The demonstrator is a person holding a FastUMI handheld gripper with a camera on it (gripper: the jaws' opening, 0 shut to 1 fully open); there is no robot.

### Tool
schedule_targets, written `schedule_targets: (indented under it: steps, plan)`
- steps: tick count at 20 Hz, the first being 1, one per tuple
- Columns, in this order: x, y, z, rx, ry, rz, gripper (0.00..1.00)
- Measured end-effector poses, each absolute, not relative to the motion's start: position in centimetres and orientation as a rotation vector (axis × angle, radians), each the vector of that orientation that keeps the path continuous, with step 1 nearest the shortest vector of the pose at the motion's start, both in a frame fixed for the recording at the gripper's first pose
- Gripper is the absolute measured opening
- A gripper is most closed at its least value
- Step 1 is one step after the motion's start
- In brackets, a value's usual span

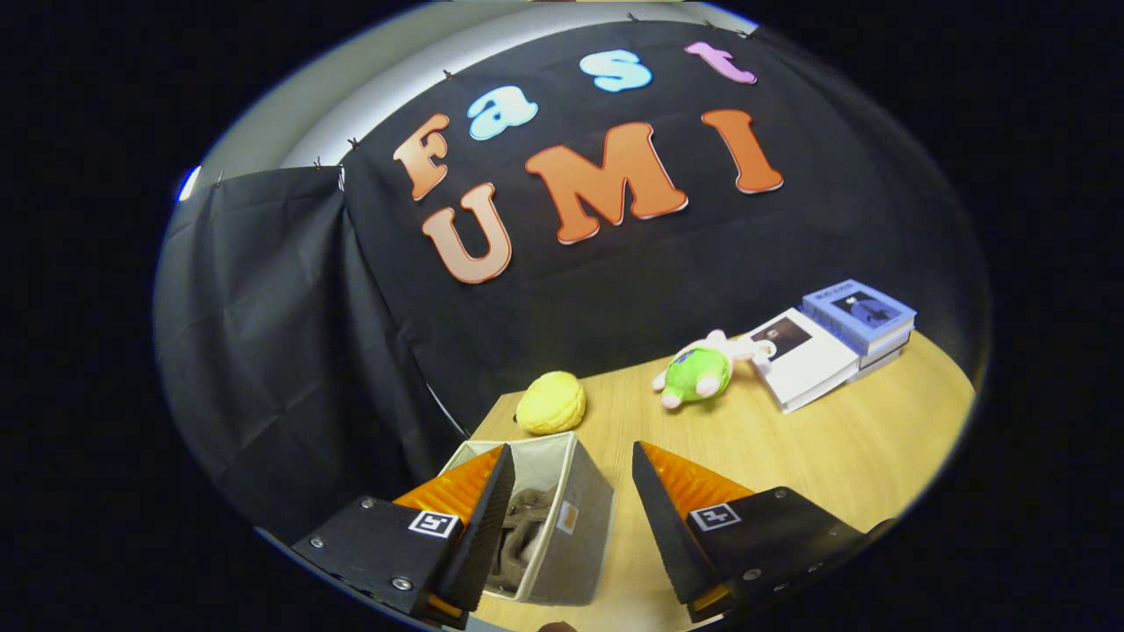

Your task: Open the storage box then place both shoes into the box .Put the left shoe in first, then the right shoe, with the right side of both shoes facing outward in a uniform manner.

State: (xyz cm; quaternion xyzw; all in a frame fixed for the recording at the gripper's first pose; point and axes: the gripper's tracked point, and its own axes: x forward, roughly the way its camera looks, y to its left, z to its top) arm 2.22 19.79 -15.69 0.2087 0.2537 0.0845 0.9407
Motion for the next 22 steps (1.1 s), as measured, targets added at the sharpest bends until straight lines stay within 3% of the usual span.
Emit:
schedule_targets:
  steps: [9, 22]
  plan:
    - [-0.7, 11.3, -10.4, 0.249, 0.243, 0.133, 0.81]
    - [-3.8, 1.5, -8.9, 0.109, 0.052, -0.02, 0.85]
